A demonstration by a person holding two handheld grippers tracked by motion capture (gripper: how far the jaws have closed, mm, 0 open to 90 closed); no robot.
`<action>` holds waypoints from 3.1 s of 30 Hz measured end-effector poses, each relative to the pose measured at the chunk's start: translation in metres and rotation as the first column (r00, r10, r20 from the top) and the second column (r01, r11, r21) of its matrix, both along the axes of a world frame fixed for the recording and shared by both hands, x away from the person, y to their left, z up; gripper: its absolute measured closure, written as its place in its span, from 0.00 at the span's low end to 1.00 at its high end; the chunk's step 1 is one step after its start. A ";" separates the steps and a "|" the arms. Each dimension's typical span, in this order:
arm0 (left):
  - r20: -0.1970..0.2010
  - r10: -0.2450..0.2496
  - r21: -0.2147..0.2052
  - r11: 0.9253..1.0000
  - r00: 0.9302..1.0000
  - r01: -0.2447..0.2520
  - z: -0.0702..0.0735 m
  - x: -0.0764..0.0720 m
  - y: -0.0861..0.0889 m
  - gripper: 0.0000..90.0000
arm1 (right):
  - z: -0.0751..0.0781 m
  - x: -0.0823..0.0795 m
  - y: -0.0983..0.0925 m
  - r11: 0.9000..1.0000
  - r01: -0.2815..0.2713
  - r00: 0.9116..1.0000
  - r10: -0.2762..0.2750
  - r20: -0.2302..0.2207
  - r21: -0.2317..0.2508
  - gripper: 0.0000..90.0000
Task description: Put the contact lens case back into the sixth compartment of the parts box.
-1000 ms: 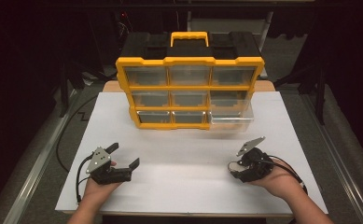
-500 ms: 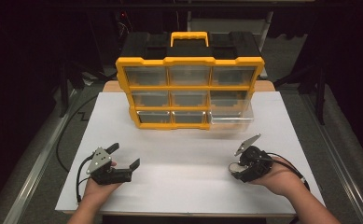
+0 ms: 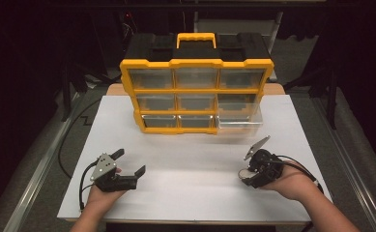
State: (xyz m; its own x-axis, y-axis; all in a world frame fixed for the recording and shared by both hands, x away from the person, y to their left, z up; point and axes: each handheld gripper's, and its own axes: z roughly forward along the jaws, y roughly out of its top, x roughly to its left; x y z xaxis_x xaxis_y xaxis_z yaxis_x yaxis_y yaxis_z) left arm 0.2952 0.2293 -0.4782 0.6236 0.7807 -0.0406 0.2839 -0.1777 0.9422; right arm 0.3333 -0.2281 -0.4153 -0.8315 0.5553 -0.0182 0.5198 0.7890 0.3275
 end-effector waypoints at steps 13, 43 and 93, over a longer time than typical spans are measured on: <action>0.000 -0.003 -0.002 1.000 1.000 0.003 0.000 -0.001 0.000 0.01 | 0.014 0.000 0.001 0.999 -0.033 0.999 0.033 -0.007 -0.003 0.55; -0.007 -0.013 0.002 1.000 1.000 0.013 0.000 -0.001 0.000 0.01 | 0.048 0.001 0.000 0.998 -0.063 0.998 0.063 0.008 -0.020 0.55; -0.017 -0.009 -0.008 1.000 1.000 0.009 0.001 -0.002 0.003 0.00 | 0.125 0.015 0.010 0.997 -0.072 0.996 0.073 0.041 -0.024 0.55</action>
